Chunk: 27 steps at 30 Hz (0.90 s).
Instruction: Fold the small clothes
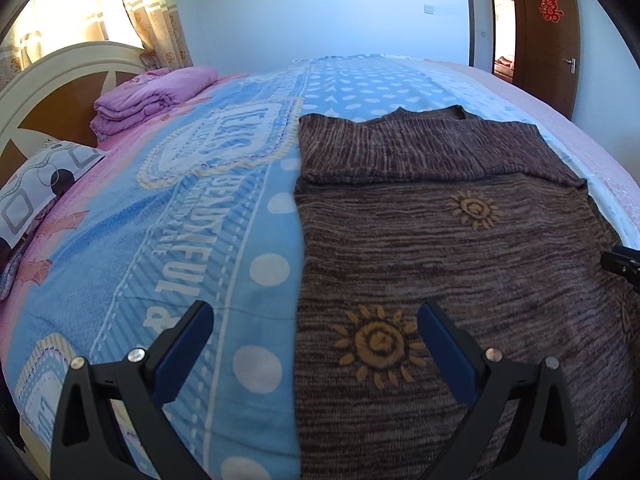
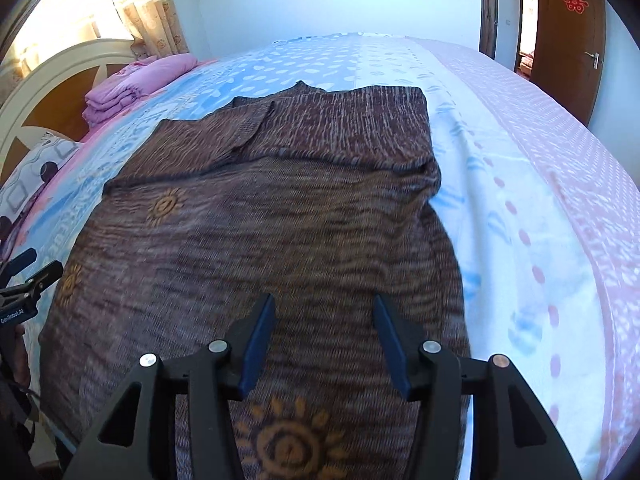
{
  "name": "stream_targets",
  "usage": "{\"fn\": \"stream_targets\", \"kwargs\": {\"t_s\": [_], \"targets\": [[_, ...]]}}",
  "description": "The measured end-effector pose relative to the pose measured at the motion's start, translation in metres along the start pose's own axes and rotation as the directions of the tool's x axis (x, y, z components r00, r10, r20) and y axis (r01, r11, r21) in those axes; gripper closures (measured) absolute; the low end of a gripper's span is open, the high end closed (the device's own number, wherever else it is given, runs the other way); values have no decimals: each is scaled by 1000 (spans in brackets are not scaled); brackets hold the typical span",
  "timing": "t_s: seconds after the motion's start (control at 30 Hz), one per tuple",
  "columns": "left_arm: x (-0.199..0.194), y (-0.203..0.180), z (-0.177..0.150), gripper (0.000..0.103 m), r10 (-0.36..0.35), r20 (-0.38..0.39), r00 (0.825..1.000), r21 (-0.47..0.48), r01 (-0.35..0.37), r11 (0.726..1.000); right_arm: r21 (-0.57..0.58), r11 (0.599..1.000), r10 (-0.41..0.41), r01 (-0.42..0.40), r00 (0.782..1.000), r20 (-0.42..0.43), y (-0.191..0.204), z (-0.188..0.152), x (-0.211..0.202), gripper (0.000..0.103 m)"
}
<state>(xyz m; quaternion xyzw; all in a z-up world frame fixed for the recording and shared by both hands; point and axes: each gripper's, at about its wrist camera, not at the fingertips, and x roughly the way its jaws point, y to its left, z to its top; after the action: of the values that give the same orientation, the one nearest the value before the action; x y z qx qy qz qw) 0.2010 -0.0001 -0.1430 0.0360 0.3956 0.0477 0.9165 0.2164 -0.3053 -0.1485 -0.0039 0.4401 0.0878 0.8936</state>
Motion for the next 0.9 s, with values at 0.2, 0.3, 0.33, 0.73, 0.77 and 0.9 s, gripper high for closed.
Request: {"fn": "stream_targets", "kwargs": {"t_s": [0.2, 0.3, 0.33, 0.73, 0.77, 0.9], "targets": [[-8, -3, -13, 0, -3, -11, 1000, 24, 4, 1000, 3, 1000, 7, -7, 1000, -2, 3, -17, -12, 50], [-11, -6, -18, 0, -7, -19, 1000, 34, 7, 999, -2, 1000, 3, -3, 1000, -4, 4, -24, -17, 50], [-13, -6, -19, 0, -4, -20, 1000, 38, 5, 999, -4, 1000, 2, -3, 1000, -6, 4, -27, -20, 50], [-29, -12, -36, 0, -36, -57, 998, 72, 40, 997, -20, 1000, -8, 7, 999, -35, 5, -58, -40, 49], [-30, -12, -38, 0, -40, -60, 997, 74, 44, 996, -24, 1000, -12, 11, 999, -33, 6, -62, -43, 48], [-38, -12, -46, 0, -59, -74, 996, 85, 65, 994, -32, 999, -12, 11, 999, -39, 8, -74, -51, 48]]}}
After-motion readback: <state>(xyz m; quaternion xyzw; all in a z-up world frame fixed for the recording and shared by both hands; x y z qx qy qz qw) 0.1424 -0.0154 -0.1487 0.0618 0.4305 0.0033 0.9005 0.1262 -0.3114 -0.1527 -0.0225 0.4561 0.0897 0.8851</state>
